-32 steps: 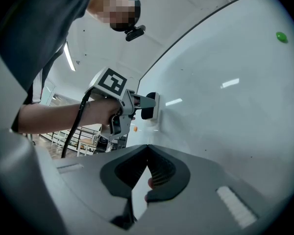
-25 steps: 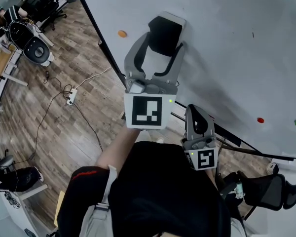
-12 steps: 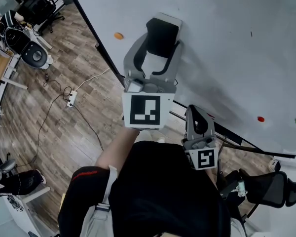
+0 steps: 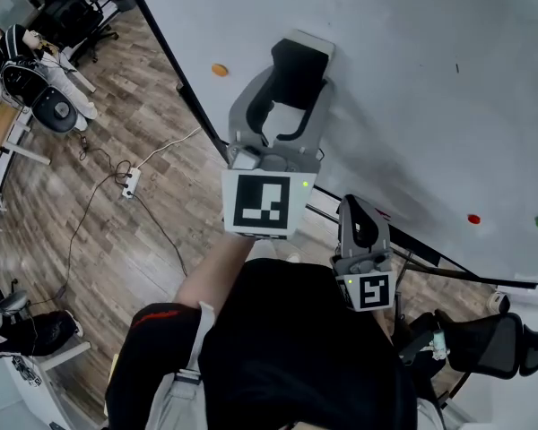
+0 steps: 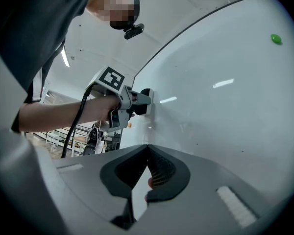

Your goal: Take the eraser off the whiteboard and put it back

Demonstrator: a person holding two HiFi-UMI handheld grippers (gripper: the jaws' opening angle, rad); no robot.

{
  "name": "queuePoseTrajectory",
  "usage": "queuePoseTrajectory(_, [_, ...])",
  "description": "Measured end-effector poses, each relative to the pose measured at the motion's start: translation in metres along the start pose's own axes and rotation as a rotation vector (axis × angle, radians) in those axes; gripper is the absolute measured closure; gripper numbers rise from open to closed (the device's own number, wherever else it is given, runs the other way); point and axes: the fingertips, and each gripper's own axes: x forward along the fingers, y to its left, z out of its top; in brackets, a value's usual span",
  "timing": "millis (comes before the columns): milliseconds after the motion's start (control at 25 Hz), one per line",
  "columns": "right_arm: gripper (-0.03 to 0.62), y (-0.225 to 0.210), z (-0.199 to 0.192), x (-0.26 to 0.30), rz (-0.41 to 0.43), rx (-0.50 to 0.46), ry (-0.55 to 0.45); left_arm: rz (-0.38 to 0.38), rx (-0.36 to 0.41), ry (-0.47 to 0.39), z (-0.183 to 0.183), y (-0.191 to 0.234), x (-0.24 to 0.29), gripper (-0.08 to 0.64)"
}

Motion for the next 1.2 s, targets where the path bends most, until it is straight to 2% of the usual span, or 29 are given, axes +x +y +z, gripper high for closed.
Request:
queuePoseTrajectory(160, [0.589, -0.001, 0.002, -0.005, -0.015, 0.0, -0.025, -0.011, -0.005, -0.001, -0.001, -0.002, -0.004, 0.33])
queuePoseTrajectory(360, [0.59, -0.003, -0.003, -0.009, -0.031, 0.013, 0.017, -0.023, 0.006, -0.009, 0.005, -0.003, -0.009, 0.331])
queuePoseTrajectory(720, [0.591, 0.005, 0.003, -0.005, 0.008, -0.006, -0.01, -0.024, 0.028, -0.047, 0.014, -0.005, -0.021, 0.33])
queuePoseTrajectory(920, [0.59, 0.011, -0.004, -0.015, 0.024, 0.0, 0.028, -0.019, 0.04, -0.059, 0.013, -0.007, -0.043, 0.33])
queuePoseTrajectory(1200, [0.591, 0.019, 0.003, -0.021, 0.052, -0.002, 0.008, -0.008, 0.059, -0.056, 0.009, -0.008, -0.072, 0.33])
